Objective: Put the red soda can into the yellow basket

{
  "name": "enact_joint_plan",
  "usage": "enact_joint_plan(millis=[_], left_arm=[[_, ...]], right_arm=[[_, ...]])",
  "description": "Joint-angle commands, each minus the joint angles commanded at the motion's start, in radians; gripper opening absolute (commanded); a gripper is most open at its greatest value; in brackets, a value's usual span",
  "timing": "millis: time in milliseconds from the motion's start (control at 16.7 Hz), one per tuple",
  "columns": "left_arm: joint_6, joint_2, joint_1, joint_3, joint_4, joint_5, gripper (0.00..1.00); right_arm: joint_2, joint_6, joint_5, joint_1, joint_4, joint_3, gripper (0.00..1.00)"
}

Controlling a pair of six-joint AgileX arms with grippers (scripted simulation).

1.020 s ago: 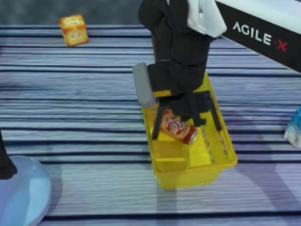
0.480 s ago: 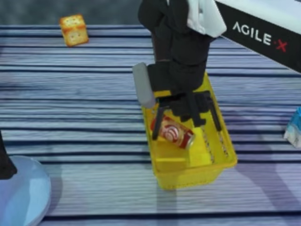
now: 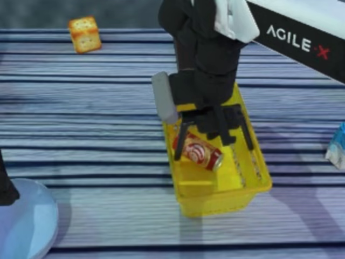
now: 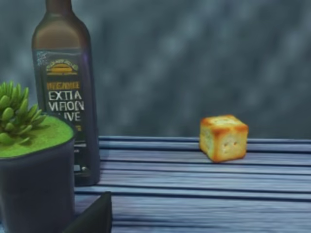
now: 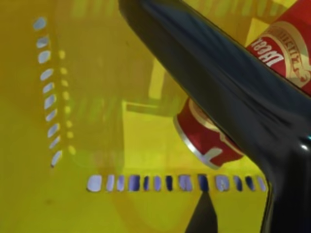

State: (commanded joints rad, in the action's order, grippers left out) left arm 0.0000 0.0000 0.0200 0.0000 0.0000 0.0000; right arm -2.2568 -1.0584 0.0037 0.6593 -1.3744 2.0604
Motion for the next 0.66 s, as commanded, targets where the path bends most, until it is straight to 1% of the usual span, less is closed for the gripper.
enact_joint_plan(millis=[240,540,660], left_arm=[[0.000,0.000,0.000,0.000,0.000,0.000,1.00],[0.000,0.000,0.000,0.000,0.000,0.000,1.00],[0.000,0.000,0.000,0.000,0.000,0.000,1.00]], right_arm=[[0.001,-0.005,0.000,-0.003,-0.018,0.018,0.00],[0.024,-0.033,0.000,-0.025,-0.162,0.133,0.00],[0.030,-0.037,0.000,-0.029,-0.179,0.150,0.00]])
